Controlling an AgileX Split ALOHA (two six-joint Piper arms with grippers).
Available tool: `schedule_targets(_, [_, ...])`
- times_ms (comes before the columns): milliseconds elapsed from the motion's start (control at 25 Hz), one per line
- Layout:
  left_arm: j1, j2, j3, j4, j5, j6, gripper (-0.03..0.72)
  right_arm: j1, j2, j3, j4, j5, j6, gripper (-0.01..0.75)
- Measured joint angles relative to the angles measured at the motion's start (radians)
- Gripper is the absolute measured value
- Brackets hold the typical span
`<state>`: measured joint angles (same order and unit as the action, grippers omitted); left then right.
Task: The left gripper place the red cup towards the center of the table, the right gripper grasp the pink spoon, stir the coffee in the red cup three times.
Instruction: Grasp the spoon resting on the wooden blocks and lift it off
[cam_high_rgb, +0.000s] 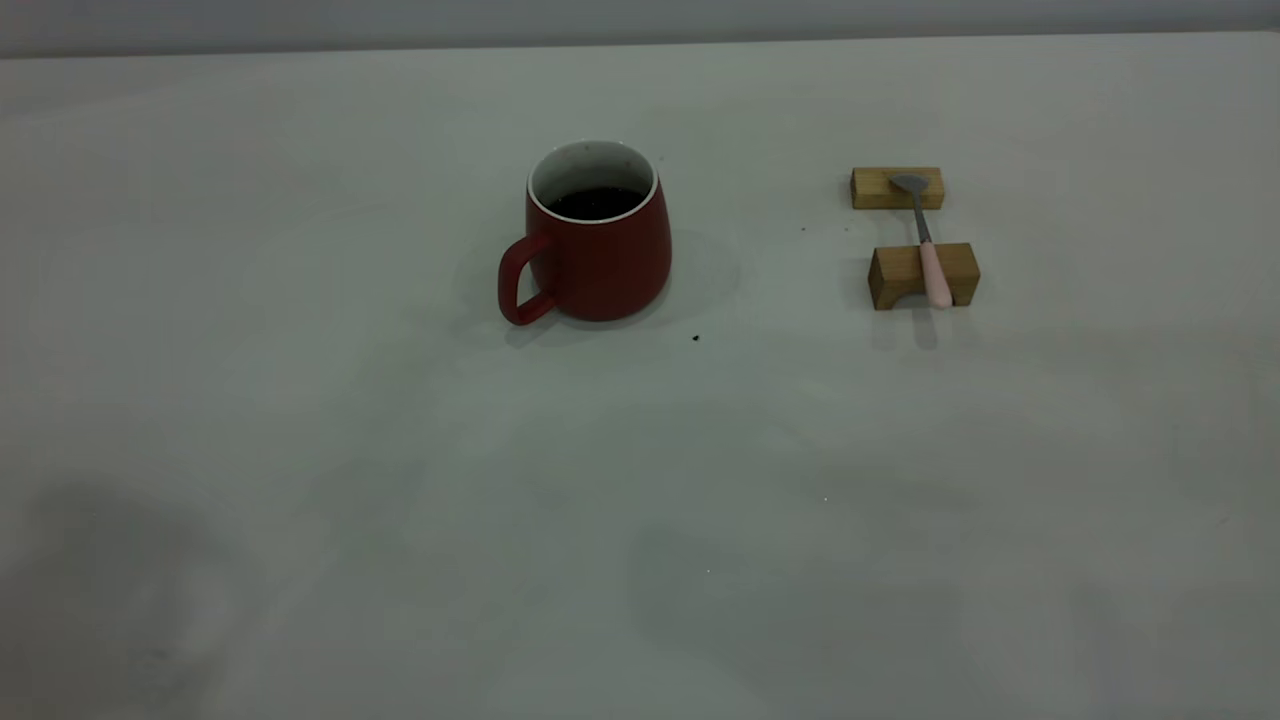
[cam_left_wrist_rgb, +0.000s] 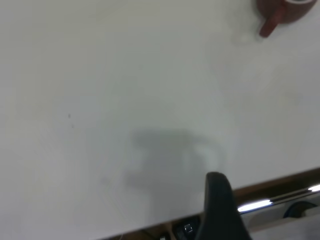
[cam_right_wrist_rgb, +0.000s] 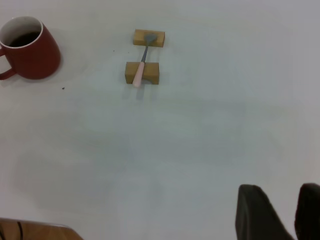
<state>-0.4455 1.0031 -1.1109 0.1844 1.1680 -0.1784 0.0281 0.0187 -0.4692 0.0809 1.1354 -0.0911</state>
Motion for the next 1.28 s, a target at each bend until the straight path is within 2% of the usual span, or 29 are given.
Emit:
schedule_targets(80, [0.001, -0.105, 0.088, -0.007, 0.000, -0.002, 0.559, 0.000, 0.000, 0.000, 0.000, 0.000, 0.000, 0.238])
schedule_targets(160, [0.036, -0.243, 0.204, -0.031, 0.000, -0.003, 0.559, 0.000, 0.000, 0.000, 0.000, 0.000, 0.000, 0.238])
schedule_targets(360, [0.257, -0.565, 0.461, -0.047, -0.006, 0.003, 0.559, 0.000, 0.000, 0.000, 0.000, 0.000, 0.000, 0.238])
schedule_targets(520, [0.360, -0.763, 0.577, -0.061, -0.022, 0.013, 0.559, 0.000, 0.000, 0.000, 0.000, 0.000, 0.000, 0.238])
schedule_targets(640, [0.386, -0.863, 0.610, -0.082, -0.025, 0.021, 0.559, 0.000, 0.000, 0.000, 0.000, 0.000, 0.000, 0.238])
schedule_targets(840, [0.388, -0.972, 0.624, -0.117, -0.034, 0.132, 0.558, 0.000, 0.000, 0.000, 0.000, 0.000, 0.000, 0.238])
schedule_targets(1280, [0.388, -1.022, 0.625, -0.184, -0.034, 0.173, 0.558, 0.000, 0.000, 0.000, 0.000, 0.000, 0.000, 0.238])
